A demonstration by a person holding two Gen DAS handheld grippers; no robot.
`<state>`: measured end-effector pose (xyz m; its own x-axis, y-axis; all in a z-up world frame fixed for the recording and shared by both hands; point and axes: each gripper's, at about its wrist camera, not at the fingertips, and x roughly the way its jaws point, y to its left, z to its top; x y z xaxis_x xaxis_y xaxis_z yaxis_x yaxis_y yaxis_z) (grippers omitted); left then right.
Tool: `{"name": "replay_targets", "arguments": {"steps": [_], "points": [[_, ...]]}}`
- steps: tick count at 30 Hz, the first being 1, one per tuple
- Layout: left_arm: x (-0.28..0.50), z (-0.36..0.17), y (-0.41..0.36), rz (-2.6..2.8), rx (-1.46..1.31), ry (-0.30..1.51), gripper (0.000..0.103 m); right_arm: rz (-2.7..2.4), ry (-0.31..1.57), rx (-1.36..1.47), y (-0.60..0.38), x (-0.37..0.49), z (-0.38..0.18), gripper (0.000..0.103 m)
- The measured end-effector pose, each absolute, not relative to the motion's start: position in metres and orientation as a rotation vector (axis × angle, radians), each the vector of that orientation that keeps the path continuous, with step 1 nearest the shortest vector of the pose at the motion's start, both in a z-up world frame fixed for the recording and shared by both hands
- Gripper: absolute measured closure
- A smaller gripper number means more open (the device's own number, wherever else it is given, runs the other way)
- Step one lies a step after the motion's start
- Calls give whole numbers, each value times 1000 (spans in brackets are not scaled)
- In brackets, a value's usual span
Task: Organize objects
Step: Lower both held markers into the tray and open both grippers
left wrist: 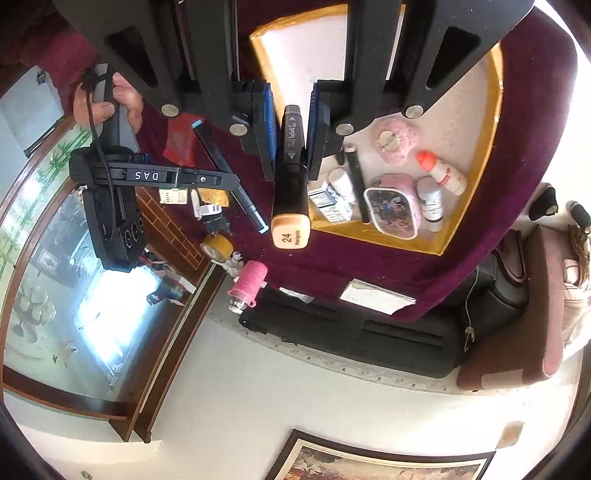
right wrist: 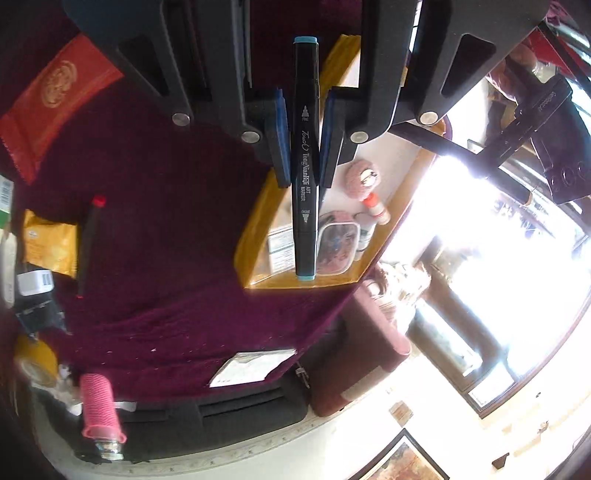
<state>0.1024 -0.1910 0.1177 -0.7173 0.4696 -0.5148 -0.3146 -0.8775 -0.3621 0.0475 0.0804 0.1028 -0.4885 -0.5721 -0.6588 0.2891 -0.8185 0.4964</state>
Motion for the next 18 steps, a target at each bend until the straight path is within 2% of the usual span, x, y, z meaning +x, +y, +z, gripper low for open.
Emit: {"name": "replay_targets", "arguments": {"steps": [4,12,18], "points": [[94,98,-206,2580,-958,-273,91,-2202,-454,1229,36,37,83,90],[45,53,-249,2523,-1193,-327,91,-2108,-477,1350,-18,17,36,90],[7,41,-246,2462,-1274,-312,89,-2121,-523,1418,-33,5,18,90]]}}
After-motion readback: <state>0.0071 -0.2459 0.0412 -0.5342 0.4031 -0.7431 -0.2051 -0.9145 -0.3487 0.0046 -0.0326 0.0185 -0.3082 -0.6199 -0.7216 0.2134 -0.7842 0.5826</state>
